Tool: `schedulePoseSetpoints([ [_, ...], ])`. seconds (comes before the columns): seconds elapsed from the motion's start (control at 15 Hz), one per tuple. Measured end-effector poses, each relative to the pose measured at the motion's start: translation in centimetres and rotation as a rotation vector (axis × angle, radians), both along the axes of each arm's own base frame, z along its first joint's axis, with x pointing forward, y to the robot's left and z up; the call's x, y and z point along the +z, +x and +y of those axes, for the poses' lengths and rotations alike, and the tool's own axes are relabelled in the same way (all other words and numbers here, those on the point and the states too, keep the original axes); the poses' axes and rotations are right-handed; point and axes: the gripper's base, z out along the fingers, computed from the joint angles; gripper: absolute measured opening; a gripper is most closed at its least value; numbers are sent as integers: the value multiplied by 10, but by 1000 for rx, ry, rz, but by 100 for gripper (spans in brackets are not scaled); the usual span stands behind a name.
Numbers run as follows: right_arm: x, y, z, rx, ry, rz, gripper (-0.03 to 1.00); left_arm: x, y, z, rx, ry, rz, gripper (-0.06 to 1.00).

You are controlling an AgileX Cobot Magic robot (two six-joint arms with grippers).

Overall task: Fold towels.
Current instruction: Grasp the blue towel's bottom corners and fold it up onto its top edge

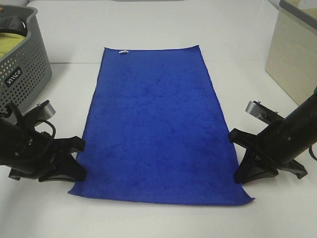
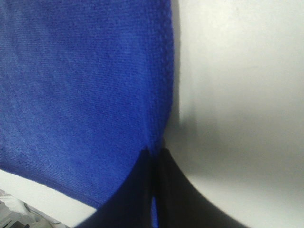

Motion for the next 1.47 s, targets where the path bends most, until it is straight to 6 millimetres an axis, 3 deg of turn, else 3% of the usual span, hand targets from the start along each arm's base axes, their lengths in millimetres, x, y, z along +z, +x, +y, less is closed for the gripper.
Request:
schedulePoseSetpoints([
  [0.2, 13, -9, -3, 10, -34, 4, 0, 2, -20, 5, -9, 12, 25, 0],
  [0.6, 13, -65, -8, 14, -45, 87, 0, 7, -66, 13, -15, 10, 60, 0],
  [0.73, 17, -69, -7, 18, -37, 86, 0, 10, -79, 15, -18, -8, 70, 0],
  [0.87, 27, -66, -7, 20, -30, 42, 0, 15, -79, 13, -7, -34, 62, 0],
  [1.07, 49, -35, -3, 34, -7, -57, 0, 30, -54, 7, 18, -69, -23, 0],
  [1.27, 77, 16, 2, 58, 17, -155, 0, 60, -10, -1, 55, -107, -159, 0],
  [1.47, 101, 72, 6, 87, 20, -233, 0, 73, 39, -10, 58, -98, -237, 0],
])
